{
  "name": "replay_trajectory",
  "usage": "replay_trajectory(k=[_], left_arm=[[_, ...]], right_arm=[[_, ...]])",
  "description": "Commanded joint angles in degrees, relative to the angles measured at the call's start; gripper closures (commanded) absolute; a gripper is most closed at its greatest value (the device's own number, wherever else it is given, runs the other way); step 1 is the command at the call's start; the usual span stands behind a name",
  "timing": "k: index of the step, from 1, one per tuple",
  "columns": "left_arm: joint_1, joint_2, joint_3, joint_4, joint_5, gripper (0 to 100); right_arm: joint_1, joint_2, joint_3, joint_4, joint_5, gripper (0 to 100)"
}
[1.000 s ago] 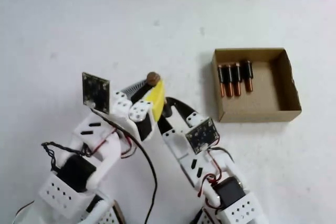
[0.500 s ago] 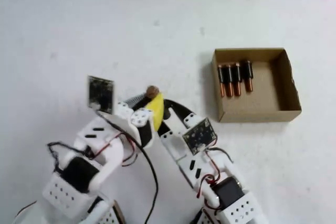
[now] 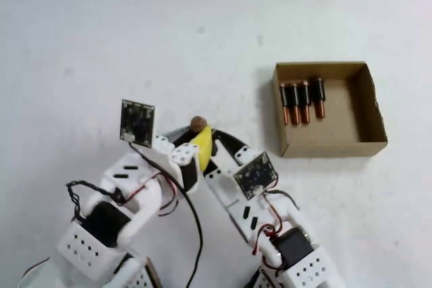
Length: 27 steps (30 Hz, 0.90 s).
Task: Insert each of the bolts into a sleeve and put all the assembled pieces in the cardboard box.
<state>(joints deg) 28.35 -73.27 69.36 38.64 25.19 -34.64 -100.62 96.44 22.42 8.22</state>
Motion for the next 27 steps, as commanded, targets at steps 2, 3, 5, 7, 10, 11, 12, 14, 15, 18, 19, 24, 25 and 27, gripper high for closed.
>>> replay_trajectory(k=[2,3,5,7,10,11,12,14,15,18,19,24,25,27], left_arm=[[-0.40,-0.48,0.00,-0.88,0.35,91],[-0.40,-0.48,0.00,-0.88,0.35,87],[-0.40,-0.48,0.00,-0.62,0.35,78],[-0.40,-0.48,0.00,-0.62,0.44,71],[-0.40,-0.48,0.00,-0.62,0.44,67],[-0.40,-0.48,0.00,-0.62,0.44,67],[-0.40,-0.48,0.00,-0.62,0.44,67],[-0.40,-0.48,0.00,-0.88,0.44,67],[-0.40,-0.48,0.00,-0.88,0.44,67],[-0.84,-0.48,-0.18,-0.88,0.44,67],[-1.54,-0.48,-0.26,-0.97,0.44,67],[-6.81,-0.48,-0.35,-2.99,0.35,67],[-7.60,-0.48,-0.44,-4.04,0.35,67],[-8.22,-0.48,-0.44,-6.42,-0.53,67]], right_arm=[[0.57,-0.75,0.44,-0.04,-0.18,98.1],[0.57,-0.75,0.44,-0.04,-0.18,98.1],[0.57,-0.75,0.44,-0.04,-0.18,98.1],[0.57,-0.75,0.44,-0.04,-0.18,98.1],[0.57,-0.75,0.44,-0.04,-0.18,98.1],[0.57,-0.75,0.44,-0.04,-0.18,98.1],[0.57,-0.75,0.44,-0.04,-0.18,98.1],[0.57,-0.75,0.44,-0.04,-0.18,98.1],[0.57,-0.66,0.44,-0.04,-0.18,98.1],[0.57,-0.66,0.44,-0.04,-0.18,98.1],[0.57,-0.66,0.44,-0.04,-0.18,98.1],[0.57,-0.48,0.44,-0.04,-0.18,98.1],[0.57,-0.48,0.44,-0.04,-0.18,98.1],[0.57,-0.40,0.44,-0.04,-0.18,98.1]])
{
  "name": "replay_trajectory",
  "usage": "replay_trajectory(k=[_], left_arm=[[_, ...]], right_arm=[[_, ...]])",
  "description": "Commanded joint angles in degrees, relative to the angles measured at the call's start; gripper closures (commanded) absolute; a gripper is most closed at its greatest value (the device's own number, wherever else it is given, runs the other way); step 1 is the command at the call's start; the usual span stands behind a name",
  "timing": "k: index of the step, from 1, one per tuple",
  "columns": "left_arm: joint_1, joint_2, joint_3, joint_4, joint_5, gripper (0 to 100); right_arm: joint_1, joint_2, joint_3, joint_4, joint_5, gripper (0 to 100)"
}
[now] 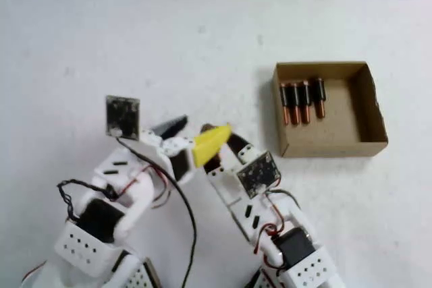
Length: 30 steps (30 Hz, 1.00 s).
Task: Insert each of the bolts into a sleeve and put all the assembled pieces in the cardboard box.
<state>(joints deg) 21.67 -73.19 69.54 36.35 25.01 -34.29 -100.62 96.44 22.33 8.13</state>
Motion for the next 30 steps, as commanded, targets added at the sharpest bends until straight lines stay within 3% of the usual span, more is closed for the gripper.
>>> replay_trajectory(k=[1,6,11,18,21,30], left_arm=[[-1.45,-0.57,-0.62,-5.10,-2.20,67],[-1.98,-0.57,-2.11,-7.03,-8.09,67],[-7.34,-0.57,-10.81,0.97,-8.44,69],[-14.37,-0.57,-24.88,16.00,-16.97,99],[-15.96,-0.57,-27.69,20.84,-19.69,94],[-18.15,-0.57,-32.00,36.92,-20.66,98]], right_arm=[[0.22,-0.40,0.44,0.04,-0.09,98.1],[0.31,-0.40,0.44,0.13,-0.09,98.1],[0.31,-0.40,0.44,0.13,-0.09,98.1],[0.22,-0.75,0.44,2.07,-0.09,98.1],[0.22,-0.75,0.44,2.07,-0.09,98.1],[0.22,-0.66,0.44,2.07,-0.09,98.1]])
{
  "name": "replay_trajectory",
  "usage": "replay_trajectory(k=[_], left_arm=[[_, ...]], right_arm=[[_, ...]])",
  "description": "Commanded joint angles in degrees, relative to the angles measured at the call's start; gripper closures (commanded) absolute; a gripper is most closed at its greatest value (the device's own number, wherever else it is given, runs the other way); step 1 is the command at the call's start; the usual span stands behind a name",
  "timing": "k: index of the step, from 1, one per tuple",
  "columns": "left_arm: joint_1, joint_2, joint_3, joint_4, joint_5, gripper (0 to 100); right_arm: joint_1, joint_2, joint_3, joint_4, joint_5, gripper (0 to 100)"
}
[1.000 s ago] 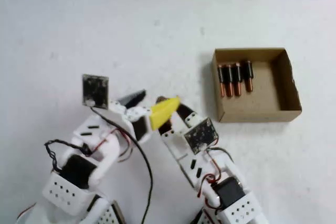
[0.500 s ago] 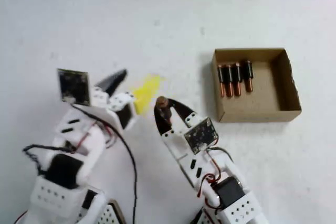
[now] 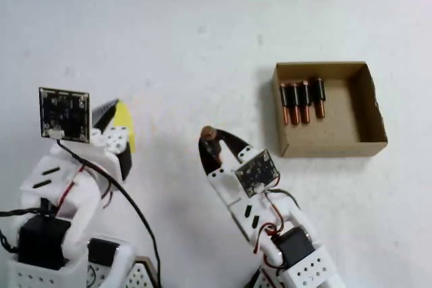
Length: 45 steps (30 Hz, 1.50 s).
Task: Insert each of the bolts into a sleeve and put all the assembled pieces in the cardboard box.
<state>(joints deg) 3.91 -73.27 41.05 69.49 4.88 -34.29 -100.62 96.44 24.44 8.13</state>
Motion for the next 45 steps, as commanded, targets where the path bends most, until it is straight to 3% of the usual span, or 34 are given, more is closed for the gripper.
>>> replay_trajectory(k=[1,13,22,37,41,45], left_arm=[[-0.31,-0.48,-4.04,5.45,-0.53,98],[-0.40,-0.57,-4.66,18.73,-3.69,98],[-0.40,-15.96,-3.08,19.08,-3.78,98],[-0.66,-29.67,4.48,19.08,-3.87,98],[-7.34,-30.02,4.48,19.08,-3.96,98],[-12.09,-30.29,6.77,19.08,-8.53,98]], right_arm=[[0.22,-0.66,0.44,-0.04,-0.09,98.1],[0.31,-0.57,0.44,-0.04,-0.09,98.1],[0.31,-0.48,0.44,-0.04,-0.09,98.1],[0.31,-0.75,0.44,1.63,-0.09,98.1],[0.31,-0.75,0.44,1.63,-0.09,98.1],[0.31,-0.75,0.44,1.63,-0.09,98.1]])
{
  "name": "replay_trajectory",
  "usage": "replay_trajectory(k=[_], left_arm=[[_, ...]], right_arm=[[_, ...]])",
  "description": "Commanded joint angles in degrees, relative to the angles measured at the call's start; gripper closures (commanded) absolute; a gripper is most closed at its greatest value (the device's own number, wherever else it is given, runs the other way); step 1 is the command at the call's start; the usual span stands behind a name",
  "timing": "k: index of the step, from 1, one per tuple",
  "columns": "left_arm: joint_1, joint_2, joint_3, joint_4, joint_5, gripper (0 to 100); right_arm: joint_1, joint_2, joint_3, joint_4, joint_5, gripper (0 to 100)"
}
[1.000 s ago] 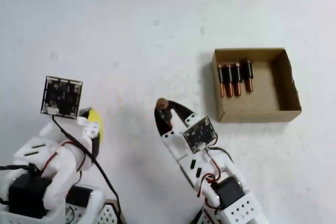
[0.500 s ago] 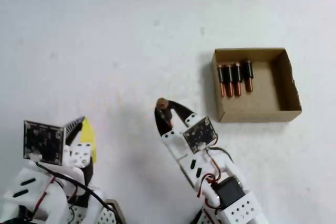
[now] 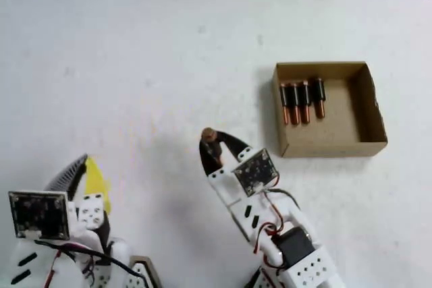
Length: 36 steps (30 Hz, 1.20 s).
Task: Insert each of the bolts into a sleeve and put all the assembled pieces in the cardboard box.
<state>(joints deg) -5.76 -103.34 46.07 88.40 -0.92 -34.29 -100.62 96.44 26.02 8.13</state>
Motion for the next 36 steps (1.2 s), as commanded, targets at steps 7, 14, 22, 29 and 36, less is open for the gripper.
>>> replay_trajectory(k=[7,14,22,29,36], left_arm=[[-2.95,-0.75,12.75,-1.14,-4.40,98],[-2.95,-0.75,26.73,-8.44,-4.48,98],[-2.59,-0.75,40.00,-15.82,-4.48,98],[-2.51,-0.75,44.75,-16.18,-4.22,98],[-2.42,-0.75,47.91,-16.09,-4.04,98]], right_arm=[[0.31,-0.75,0.44,0.04,-0.09,98.1],[0.31,-0.75,0.44,0.04,-0.09,98.1],[0.31,-0.75,0.44,0.04,-0.09,98.1],[0.31,-0.75,0.44,0.04,-0.09,98.1],[0.31,-0.75,0.44,0.04,-0.09,98.1]])
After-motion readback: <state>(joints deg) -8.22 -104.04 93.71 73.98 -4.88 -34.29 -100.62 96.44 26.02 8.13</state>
